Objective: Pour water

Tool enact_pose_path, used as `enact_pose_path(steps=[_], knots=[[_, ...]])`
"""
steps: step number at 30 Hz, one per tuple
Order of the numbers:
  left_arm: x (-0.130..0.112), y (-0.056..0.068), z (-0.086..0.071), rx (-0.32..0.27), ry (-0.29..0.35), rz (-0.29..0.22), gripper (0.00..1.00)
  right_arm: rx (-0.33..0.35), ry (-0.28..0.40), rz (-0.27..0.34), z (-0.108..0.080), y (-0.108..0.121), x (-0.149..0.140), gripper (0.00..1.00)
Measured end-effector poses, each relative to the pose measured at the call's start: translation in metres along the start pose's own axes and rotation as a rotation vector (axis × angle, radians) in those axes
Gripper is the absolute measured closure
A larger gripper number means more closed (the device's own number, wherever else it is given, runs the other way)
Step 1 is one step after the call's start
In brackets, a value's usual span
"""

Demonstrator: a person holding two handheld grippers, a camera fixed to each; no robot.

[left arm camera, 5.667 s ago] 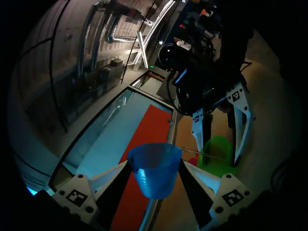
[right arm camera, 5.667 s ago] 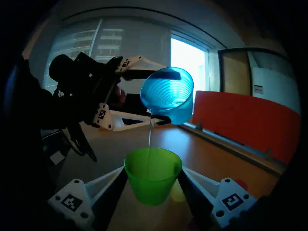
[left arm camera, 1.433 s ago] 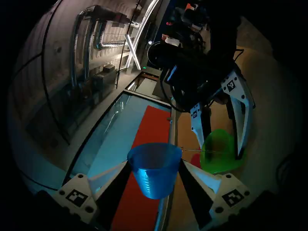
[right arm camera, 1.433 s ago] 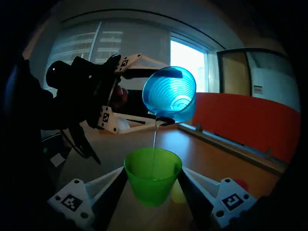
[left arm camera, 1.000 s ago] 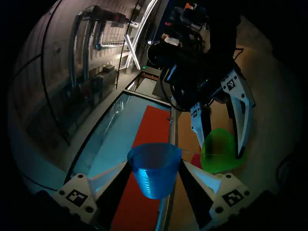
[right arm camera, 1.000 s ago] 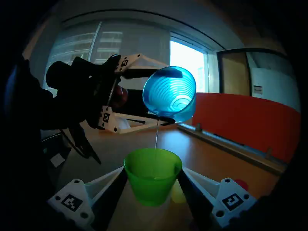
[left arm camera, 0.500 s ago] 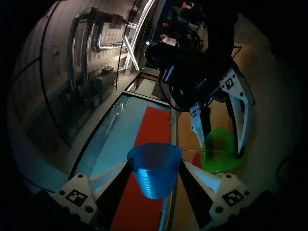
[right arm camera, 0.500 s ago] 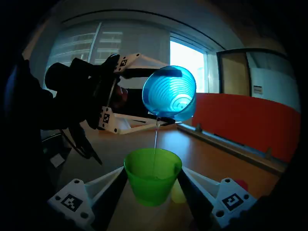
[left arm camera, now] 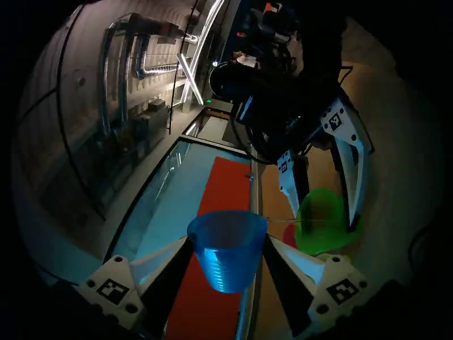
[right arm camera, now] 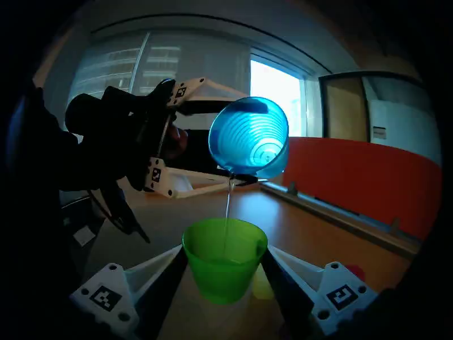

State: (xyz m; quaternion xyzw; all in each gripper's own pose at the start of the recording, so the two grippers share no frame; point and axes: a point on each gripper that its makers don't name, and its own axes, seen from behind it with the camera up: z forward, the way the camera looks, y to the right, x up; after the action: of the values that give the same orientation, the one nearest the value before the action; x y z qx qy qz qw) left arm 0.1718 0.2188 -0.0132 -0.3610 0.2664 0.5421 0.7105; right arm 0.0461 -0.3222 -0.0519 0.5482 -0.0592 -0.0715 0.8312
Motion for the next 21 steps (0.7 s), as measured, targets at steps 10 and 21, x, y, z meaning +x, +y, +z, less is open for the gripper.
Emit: enact_pose_path(steps=[10,21], knots=[[-0.0002,0.0009,-0.0006,-0.001,-0.003,0.017,0.16,-0.001,0.0,-0.001,-0.0002,0.0004,-0.0002,0.1],[0.003,0.0019,-0.0007,-0.007,-0.002,0.037,0.16,0.002,-0.001,-0.002,-0.0012,0.0004,-0.0002,0.1]])
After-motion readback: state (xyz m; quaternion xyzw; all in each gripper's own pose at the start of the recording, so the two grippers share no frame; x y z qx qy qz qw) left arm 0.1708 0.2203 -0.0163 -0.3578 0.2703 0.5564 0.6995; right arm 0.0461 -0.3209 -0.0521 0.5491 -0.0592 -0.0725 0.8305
